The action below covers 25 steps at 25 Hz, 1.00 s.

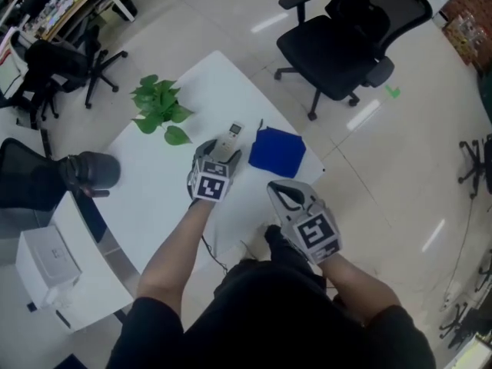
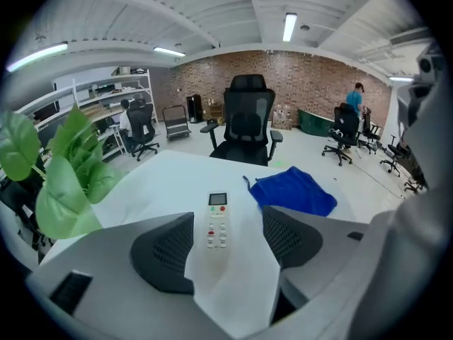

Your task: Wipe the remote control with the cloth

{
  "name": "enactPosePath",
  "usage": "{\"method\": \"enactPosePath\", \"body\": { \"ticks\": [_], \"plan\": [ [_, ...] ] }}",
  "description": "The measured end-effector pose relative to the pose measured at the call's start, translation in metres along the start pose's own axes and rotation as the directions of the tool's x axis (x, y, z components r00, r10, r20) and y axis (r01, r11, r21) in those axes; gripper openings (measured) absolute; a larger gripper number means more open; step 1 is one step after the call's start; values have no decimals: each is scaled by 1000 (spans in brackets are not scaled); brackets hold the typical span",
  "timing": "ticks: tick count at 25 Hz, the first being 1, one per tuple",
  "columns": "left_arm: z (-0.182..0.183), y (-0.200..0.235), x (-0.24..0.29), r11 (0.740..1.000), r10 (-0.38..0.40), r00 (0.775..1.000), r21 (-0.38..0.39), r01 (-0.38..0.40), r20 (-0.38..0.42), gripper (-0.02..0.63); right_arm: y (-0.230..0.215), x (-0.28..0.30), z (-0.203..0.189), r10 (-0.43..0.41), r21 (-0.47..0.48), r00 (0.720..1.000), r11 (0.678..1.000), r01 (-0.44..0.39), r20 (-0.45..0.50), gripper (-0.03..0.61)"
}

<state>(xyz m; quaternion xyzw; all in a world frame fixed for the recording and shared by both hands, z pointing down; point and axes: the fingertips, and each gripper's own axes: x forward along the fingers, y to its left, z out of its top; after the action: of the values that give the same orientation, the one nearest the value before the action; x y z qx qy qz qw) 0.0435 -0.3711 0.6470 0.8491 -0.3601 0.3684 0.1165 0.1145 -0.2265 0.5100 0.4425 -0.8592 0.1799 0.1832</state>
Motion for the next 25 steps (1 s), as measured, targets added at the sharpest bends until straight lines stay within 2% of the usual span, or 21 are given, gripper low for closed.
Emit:
{"method": "enactPosePath", "body": {
  "ticks": [5, 13, 20, 25],
  "plan": [
    [-18, 9, 39, 1000, 9, 996, -17, -11, -89, 307, -29, 17, -4, 30, 18, 999, 999, -30, -20, -12],
    [-31, 9, 61, 1000, 5, 989, -29, -10, -145, 301, -50, 24, -11, 52, 41, 998, 998, -51, -30, -12],
    [-33, 2, 62, 1000, -11, 986, -15, 9, -164, 221, -54, 19, -19, 53, 51, 998, 997, -51, -36, -12],
    [-36, -2, 59, 1000, -6, 979, -12, 3, -205, 213, -52, 15, -19, 54, 46, 998, 998, -53, -30, -12]
  ]
}}
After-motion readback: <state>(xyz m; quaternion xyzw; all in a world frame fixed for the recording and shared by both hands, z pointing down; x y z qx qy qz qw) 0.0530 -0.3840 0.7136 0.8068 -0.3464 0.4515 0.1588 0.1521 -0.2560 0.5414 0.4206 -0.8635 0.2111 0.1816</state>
